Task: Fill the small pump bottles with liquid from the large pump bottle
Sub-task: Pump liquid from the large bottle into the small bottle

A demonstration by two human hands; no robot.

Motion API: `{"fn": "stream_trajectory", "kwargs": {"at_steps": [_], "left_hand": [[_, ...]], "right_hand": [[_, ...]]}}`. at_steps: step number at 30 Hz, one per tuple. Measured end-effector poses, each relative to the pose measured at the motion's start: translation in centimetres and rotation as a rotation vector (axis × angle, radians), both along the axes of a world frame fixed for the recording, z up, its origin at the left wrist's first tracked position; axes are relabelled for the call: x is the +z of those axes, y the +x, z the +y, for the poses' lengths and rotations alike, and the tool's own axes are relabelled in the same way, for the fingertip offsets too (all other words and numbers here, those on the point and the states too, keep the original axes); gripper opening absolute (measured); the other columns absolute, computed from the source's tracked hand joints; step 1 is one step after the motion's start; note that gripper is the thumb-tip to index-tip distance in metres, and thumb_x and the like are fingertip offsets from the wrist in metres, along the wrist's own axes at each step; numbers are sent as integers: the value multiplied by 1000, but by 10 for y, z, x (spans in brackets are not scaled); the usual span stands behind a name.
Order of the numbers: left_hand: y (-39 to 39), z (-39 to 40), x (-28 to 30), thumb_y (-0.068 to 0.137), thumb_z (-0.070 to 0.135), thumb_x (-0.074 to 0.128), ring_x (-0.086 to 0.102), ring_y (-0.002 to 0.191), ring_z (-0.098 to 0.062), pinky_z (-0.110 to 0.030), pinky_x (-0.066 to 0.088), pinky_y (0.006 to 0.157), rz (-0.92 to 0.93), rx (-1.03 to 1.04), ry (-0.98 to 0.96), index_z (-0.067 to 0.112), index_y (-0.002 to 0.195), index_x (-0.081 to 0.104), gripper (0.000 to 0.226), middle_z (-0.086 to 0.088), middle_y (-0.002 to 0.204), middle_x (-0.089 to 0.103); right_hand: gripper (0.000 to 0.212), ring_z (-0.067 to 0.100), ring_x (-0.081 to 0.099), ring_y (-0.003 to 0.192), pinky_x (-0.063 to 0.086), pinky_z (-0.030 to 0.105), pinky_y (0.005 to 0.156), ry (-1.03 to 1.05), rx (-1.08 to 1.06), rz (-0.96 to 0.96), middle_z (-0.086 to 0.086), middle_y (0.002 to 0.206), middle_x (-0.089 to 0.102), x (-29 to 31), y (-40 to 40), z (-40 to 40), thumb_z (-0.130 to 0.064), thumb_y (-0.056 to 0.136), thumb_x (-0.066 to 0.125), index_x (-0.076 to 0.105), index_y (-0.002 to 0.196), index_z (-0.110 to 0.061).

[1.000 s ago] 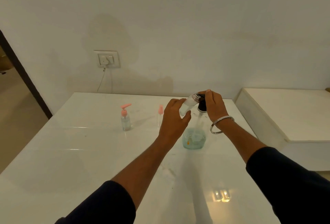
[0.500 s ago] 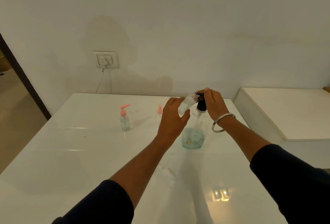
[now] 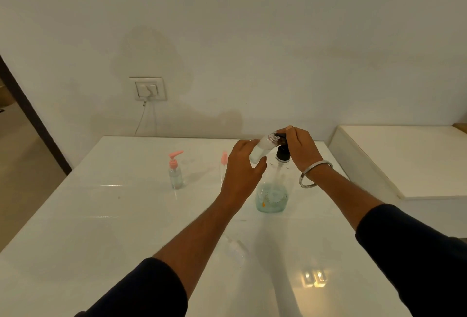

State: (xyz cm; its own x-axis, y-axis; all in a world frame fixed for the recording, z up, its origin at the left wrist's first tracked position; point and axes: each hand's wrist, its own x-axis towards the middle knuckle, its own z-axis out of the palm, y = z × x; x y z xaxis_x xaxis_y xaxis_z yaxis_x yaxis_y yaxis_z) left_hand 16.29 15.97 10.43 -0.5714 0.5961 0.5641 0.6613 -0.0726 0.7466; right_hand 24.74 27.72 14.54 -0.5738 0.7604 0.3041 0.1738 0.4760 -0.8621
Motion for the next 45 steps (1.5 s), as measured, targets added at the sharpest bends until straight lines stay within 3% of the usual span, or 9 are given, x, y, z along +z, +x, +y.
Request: {"fn": "stream_trajectory", "kwargs": {"at_steps": [5, 9, 12, 20, 25, 29, 32, 37, 45], "left_hand": [[-2, 3, -4, 82, 14, 68, 53, 96, -7, -19, 44, 86, -16, 4, -18, 13, 117, 59, 36, 0, 109, 60], [-2, 4, -8, 83, 14, 68, 51, 96, -4, -12, 41, 85, -27, 10, -24, 13, 117, 59, 36, -1, 111, 60], [-1, 2, -7, 83, 14, 68, 50, 95, -3, -16, 43, 88, -12, 19, -30, 12, 116, 60, 35, -2, 111, 61], [1, 0, -1, 82, 14, 68, 50, 94, -3, -10, 39, 82, -21, -4, -29, 14, 118, 59, 37, 0, 109, 59], [-2, 2, -3, 82, 12, 68, 51, 93, -5, -13, 40, 82, -11, -8, -20, 13, 116, 60, 35, 2, 106, 59], [-3, 4, -9, 84, 15, 66, 50, 95, -3, -5, 37, 82, 7, -2, -35, 13, 118, 59, 34, 1, 110, 59], [-2, 4, -8, 84, 14, 67, 52, 96, -7, -10, 38, 84, 18, -3, -36, 12, 117, 59, 34, -1, 109, 61], [1, 3, -6, 83, 15, 67, 49, 93, -3, 2, 32, 81, -23, -13, -34, 12, 117, 59, 35, -1, 109, 60], [0, 3, -8, 82, 17, 69, 54, 94, -6, -20, 47, 83, -140, -54, -25, 17, 115, 59, 34, 5, 106, 60]], "right_hand": [[38, 18, 54, 84, 41, 0, 64, -28, -21, 33, 8, 93, 60, -5, -5, -1, -12, 100, 26, 63, 101, -1], [39, 3, 54, 76, 41, -2, 64, -54, -35, 60, 6, 94, 60, -9, -4, -5, -10, 99, 26, 63, 103, 2], [38, 0, 54, 76, 41, -2, 64, -52, -31, 60, 5, 93, 60, -10, -2, -7, -10, 99, 26, 63, 101, -2], [39, 19, 55, 86, 40, 0, 64, -13, -24, 8, 9, 95, 62, 3, -1, -2, -13, 99, 28, 63, 104, 1], [40, 18, 54, 86, 40, -2, 64, -24, -41, 32, 5, 95, 59, -5, -4, -3, -14, 100, 26, 63, 106, 0], [39, 11, 54, 80, 40, -3, 64, -28, -42, 48, 4, 94, 59, -7, -3, -4, -11, 100, 26, 63, 104, -1], [38, 13, 54, 80, 40, -2, 63, -37, -46, 59, 6, 93, 60, -9, -2, -6, -12, 99, 26, 63, 102, -1], [40, 18, 53, 86, 40, -3, 63, -56, -65, 71, 6, 95, 59, -4, -4, -6, -13, 100, 26, 62, 106, 1], [47, 20, 56, 91, 40, 9, 69, -58, -57, -39, 12, 98, 62, 0, -2, -2, -28, 101, 25, 64, 109, -4]]}}
